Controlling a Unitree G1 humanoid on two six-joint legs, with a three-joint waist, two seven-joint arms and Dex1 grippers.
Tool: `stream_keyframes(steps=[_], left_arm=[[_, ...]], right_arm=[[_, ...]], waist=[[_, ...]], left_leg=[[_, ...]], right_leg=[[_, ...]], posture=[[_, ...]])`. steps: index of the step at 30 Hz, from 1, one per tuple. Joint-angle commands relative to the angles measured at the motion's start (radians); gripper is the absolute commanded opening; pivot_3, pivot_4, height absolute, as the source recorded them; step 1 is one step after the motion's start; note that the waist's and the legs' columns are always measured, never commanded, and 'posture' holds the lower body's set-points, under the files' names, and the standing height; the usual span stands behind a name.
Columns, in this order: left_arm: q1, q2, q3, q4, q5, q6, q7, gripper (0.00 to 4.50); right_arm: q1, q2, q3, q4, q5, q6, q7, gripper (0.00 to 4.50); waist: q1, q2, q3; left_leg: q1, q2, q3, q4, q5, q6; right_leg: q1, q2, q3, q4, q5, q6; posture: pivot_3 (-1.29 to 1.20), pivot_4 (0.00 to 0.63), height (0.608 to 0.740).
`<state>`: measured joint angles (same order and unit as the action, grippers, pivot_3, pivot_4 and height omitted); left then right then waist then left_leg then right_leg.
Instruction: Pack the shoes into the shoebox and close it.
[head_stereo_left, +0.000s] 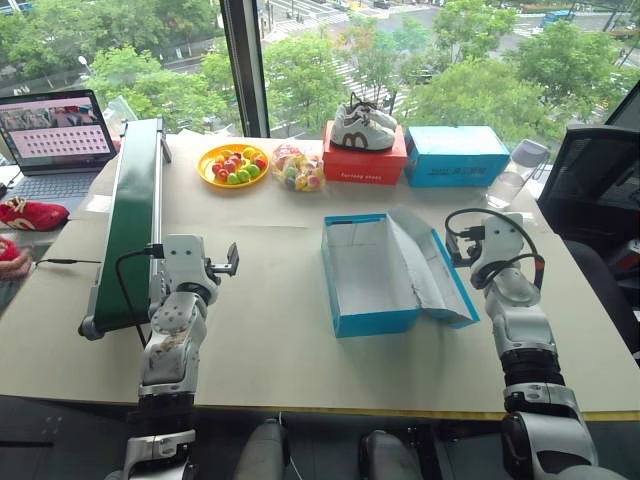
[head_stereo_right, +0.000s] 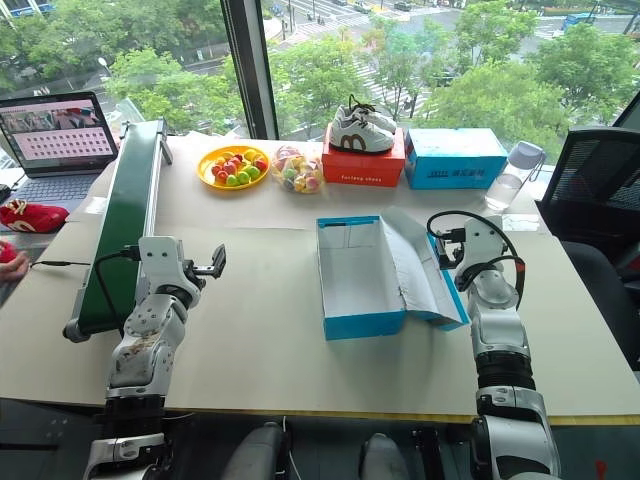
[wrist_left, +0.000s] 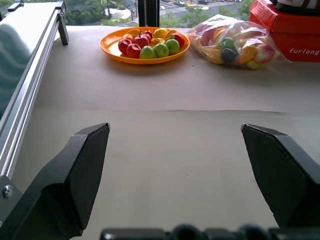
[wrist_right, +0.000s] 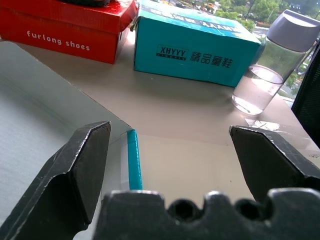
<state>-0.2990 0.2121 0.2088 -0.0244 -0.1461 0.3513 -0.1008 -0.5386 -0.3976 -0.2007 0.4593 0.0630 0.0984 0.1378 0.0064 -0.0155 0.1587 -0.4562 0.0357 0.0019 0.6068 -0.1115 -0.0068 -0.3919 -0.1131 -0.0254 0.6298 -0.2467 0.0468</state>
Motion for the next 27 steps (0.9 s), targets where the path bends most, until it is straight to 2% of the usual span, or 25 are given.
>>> stream_keyframes(steps=[1, 5, 9, 13, 17, 21, 27], left_arm=[[-0.019, 0.028, 0.004, -0.025, 0.02, -0.042, 0.003, 4.5], [-0.042, 0.092, 0.066, -0.07, 0.015, -0.033, 0.02, 4.5], [-0.07, 0.162, 0.161, -0.105, -0.036, 0.043, 0.024, 4.5], [-0.075, 0.239, 0.235, -0.132, -0.071, 0.154, 0.021, 4.5], [-0.06, 0.324, 0.331, -0.117, -0.083, 0.282, 0.04, 4.5], [-0.015, 0.366, 0.372, -0.116, -0.101, 0.339, 0.009, 4.5], [0.01, 0.345, 0.408, -0.09, -0.116, 0.387, 0.037, 4.5]], right_arm=[[-0.062, 0.027, -0.009, -0.11, 0.079, 0.021, 0.04, 4.43], [-0.134, 0.076, 0.047, -0.384, 0.29, 0.207, 0.235, 4.43], [-0.153, 0.063, 0.116, -0.584, 0.475, 0.428, 0.385, 4.43], [-0.131, 0.031, 0.219, -0.727, 0.586, 0.566, 0.521, 4.43], [-0.091, -0.014, 0.376, -0.776, 0.563, 0.605, 0.647, 4.43], [-0.091, -0.014, 0.505, -0.719, 0.408, 0.527, 0.644, 4.43], [-0.098, 0.057, 0.545, -0.637, 0.307, 0.45, 0.616, 4.43]], waist=[[0.0, 0.0, 0.0], [-0.026, 0.001, 0.004], [-0.023, 0.001, 0.004], [-0.016, -0.001, 0.005], [-0.013, -0.003, 0.005], [-0.018, -0.004, 0.005], [-0.016, -0.008, 0.005]], left_leg=[[0.0, 0.0, 0.0, 0.0, 0.0, 0.0], [-0.001, 0.002, 0.002, -0.001, 0.0, 0.0], [-0.001, 0.004, 0.003, -0.001, 0.0, 0.0], [-0.002, 0.005, 0.004, -0.001, -0.001, -0.001], [-0.002, 0.007, 0.005, 0.0, -0.003, -0.005], [-0.002, 0.008, 0.008, -0.001, -0.005, -0.008], [-0.003, 0.008, 0.01, -0.001, -0.005, -0.008]], right_leg=[[0.0, 0.0, 0.0, 0.0, 0.0, 0.0], [-0.005, 0.003, 0.006, 0.002, 0.001, 0.001], [-0.008, 0.004, 0.007, 0.004, 0.002, 0.0], [-0.007, 0.005, 0.006, 0.002, 0.002, -0.001], [-0.011, 0.005, 0.006, 0.002, 0.001, 0.001], [-0.012, 0.005, 0.007, 0.002, 0.001, 0.0], [-0.013, 0.005, 0.008, 0.002, 0.003, -0.002]], posture=[[0.0, 0.15, 0.738], [0.0, 0.15, 0.738], [0.0, 0.15, 0.738], [0.0, 0.15, 0.738], [0.0, 0.15, 0.738], [0.0, 0.15, 0.738], [0.0, 0.15, 0.738]])
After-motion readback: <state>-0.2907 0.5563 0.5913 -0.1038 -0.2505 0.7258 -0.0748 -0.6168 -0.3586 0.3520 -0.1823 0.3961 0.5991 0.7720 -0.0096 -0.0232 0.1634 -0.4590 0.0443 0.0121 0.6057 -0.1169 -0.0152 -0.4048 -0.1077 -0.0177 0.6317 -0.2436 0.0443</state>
